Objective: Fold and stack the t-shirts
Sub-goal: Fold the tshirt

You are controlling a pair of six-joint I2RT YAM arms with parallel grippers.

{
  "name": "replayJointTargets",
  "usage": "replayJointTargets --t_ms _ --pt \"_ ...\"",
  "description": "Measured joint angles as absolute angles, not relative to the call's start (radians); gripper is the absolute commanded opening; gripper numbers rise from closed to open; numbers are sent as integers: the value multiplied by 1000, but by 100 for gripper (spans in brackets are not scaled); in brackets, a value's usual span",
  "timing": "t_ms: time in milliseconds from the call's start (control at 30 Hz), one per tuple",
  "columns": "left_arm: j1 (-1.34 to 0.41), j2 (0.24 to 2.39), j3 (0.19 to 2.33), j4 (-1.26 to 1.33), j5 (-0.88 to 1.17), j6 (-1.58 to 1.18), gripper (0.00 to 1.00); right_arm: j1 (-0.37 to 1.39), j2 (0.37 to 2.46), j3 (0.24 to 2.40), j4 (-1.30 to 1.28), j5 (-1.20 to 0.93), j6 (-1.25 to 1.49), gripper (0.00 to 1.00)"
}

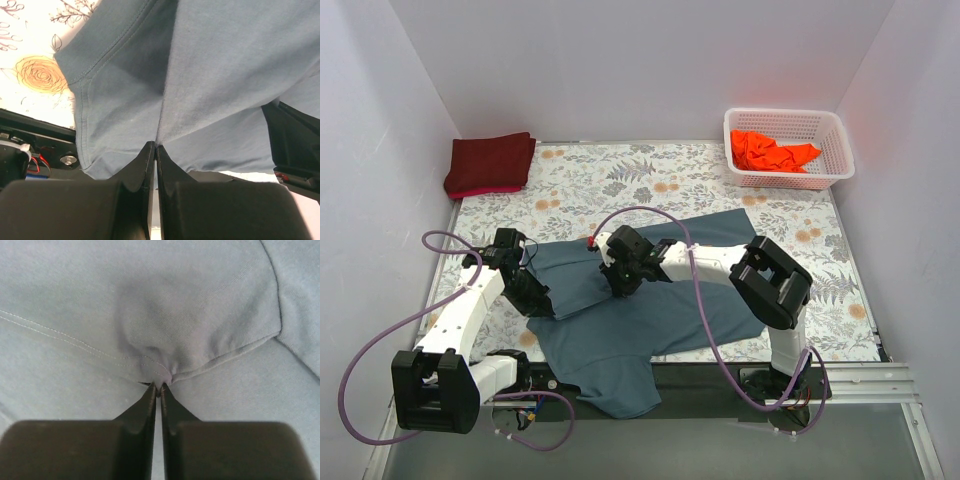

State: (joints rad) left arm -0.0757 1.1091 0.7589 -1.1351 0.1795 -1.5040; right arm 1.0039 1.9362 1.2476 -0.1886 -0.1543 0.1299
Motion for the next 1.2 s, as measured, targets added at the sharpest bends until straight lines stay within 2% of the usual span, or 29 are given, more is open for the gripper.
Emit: replayJointTargets --t_ms 67,367,600,700,900,1067,1100,1200 --pt "-76 1109 760 -1145 181 -1505 0 1004 1932 1248 -201 -151 120 1" --pt "-76 1109 776 -1198 230 -1514 0 1005 1866 1248 -270 -132 74 1" --pt "-76 1107 776 -1231 249 -1514 4 1005 1854 1248 -319 -134 36 1" --pt "-76 1107 753 -1229 265 -1509 6 1005 1855 1248 -336 -141 25 6" --pt "-76 1115 725 -1235 293 -1498 8 1005 1869 1248 -359 -156 19 9" --pt "-76 1116 725 -1244 303 -1496 10 1005 1870 1249 -370 -160 5 25" --pt "-76 1115 725 -1249 303 -1496 15 1005 1870 1250 -373 -161 1 34" --pt "-76 1115 747 -1267 296 -1500 28 1004 1869 1255 -387 -159 -9 48"
